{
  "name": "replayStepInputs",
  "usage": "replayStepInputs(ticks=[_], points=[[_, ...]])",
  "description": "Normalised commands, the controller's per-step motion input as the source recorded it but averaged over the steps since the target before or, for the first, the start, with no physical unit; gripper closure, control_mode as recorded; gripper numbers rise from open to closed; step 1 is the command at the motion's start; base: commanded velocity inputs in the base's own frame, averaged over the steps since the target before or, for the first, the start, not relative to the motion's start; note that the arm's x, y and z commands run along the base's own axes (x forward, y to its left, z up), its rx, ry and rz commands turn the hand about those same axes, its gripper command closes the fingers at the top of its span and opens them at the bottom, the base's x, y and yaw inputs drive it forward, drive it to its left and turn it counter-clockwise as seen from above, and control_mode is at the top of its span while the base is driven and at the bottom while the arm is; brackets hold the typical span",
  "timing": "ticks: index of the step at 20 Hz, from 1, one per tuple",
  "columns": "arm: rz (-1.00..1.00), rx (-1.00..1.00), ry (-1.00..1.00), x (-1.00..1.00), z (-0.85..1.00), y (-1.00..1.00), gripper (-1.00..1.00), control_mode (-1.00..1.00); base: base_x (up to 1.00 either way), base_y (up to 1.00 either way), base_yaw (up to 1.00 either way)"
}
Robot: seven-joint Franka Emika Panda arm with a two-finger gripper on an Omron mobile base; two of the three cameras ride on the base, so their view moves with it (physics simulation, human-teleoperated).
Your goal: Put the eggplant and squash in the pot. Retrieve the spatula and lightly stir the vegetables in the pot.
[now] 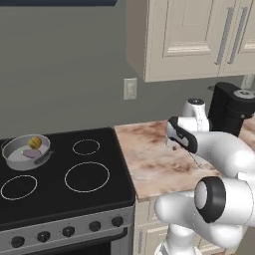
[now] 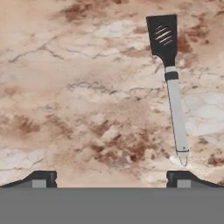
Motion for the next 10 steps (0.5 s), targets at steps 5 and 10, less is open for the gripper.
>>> replayStepInputs(ticks=[5,10], points=[[0.00,0.00,0.37,0.08,-0.08,-0.14,-1.00,-1.00,0.00,0.00,0.00],[0.00,0.03,-0.03,0.00,-0.63,-0.48,-1.00,-1.00,0.00,0.00,0.00]])
